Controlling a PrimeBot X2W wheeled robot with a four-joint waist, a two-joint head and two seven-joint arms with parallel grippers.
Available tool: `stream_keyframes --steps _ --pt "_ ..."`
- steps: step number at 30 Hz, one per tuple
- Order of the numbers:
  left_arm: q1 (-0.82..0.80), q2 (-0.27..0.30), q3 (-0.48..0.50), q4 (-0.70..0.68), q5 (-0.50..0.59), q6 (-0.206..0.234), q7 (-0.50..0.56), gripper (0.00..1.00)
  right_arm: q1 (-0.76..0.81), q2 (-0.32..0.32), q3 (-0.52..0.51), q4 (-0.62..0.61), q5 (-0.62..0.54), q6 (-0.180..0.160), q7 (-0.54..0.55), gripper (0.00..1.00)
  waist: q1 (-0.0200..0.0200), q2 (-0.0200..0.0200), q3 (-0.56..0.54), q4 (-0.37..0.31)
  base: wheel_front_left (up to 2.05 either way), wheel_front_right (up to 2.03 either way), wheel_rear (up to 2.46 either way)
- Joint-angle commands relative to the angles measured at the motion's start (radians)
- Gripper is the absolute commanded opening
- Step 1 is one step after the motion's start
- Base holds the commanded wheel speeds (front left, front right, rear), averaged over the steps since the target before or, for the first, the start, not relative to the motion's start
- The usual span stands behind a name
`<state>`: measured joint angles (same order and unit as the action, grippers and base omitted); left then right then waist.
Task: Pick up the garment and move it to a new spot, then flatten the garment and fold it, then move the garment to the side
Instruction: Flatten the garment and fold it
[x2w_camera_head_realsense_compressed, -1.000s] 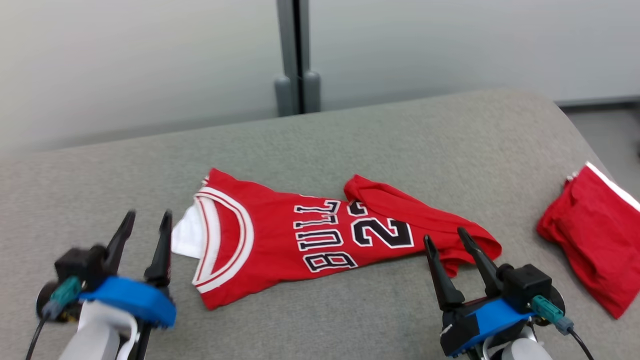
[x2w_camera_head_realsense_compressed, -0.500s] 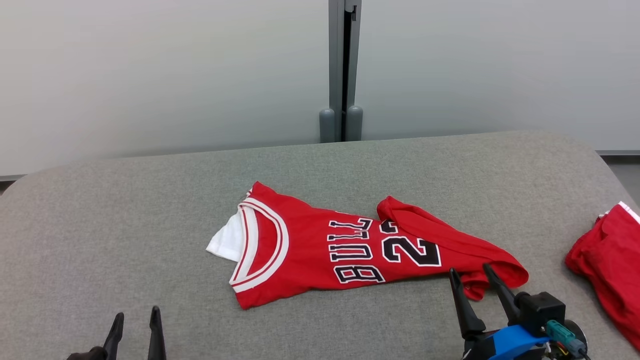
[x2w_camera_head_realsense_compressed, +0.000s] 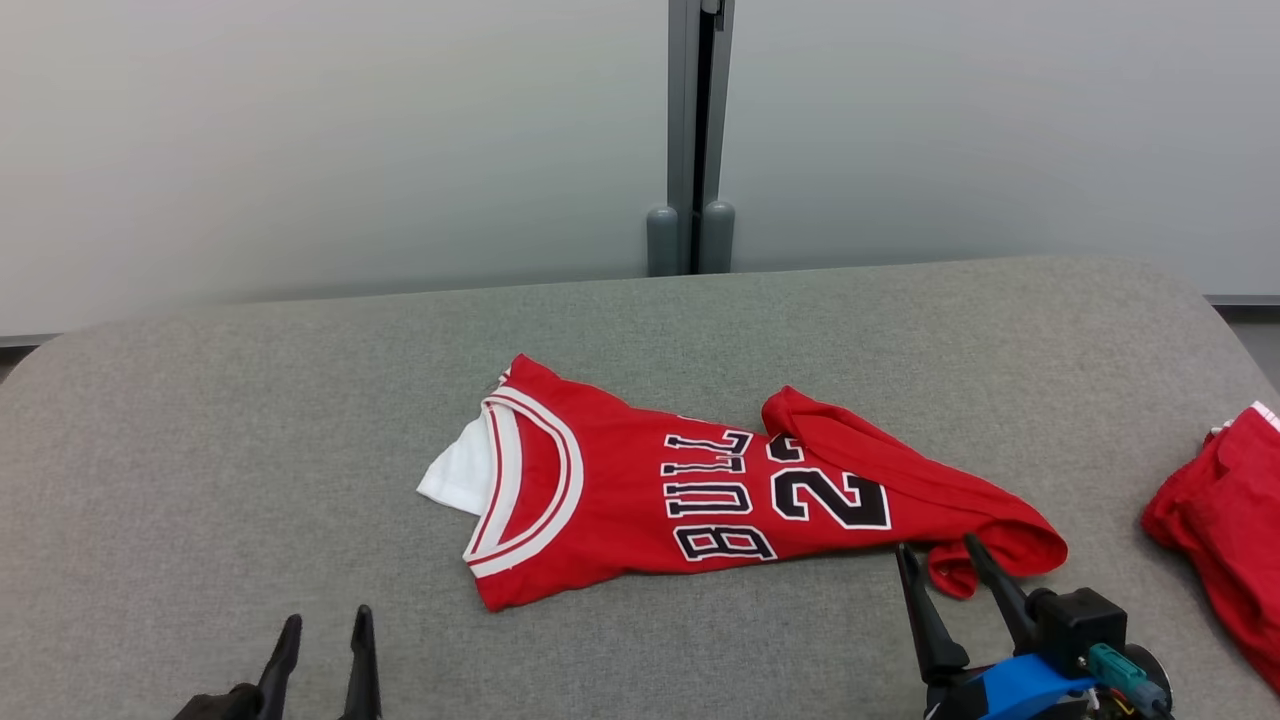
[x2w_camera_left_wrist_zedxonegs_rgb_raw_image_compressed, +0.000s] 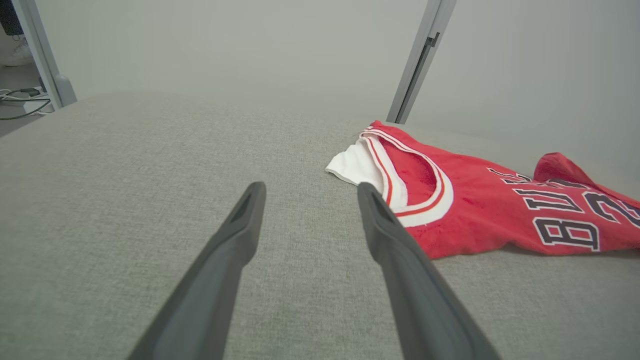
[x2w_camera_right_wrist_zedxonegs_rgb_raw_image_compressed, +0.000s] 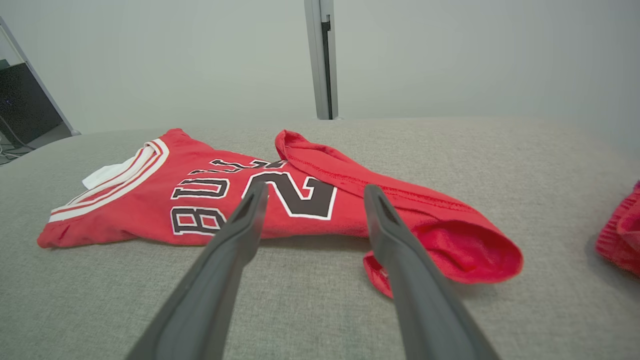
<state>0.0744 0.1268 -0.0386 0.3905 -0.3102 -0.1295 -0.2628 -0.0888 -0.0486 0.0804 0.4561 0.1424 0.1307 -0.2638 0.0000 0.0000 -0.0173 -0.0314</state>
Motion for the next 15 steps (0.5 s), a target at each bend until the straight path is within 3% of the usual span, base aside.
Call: stream_keyframes --steps 1,7,15 --pt "-0.024 0.014 -0.030 0.007 -0.022 -0.002 -0.003 1.00 -0.003 -0.004 0.006 -0.005 -0.002 0.000 -0.001 1.00 0.0000 0.0000 0.008 -0.003 0.00 0.00 0.00" --pt "-0.058 0.046 -0.136 0.023 -0.105 -0.002 -0.003 1.00 -0.003 -0.004 0.026 -0.018 -0.006 0.000 -0.001 1.00 0.0000 0.0000 0.046 -0.018 0.00 0.00 0.00" --pt "-0.173 0.134 -0.305 0.041 -0.284 -0.002 -0.003 1.00 -0.040 -0.004 0.066 -0.078 -0.011 0.000 -0.001 1.00 0.0000 0.0000 0.163 -0.060 0.00 0.00 0.00"
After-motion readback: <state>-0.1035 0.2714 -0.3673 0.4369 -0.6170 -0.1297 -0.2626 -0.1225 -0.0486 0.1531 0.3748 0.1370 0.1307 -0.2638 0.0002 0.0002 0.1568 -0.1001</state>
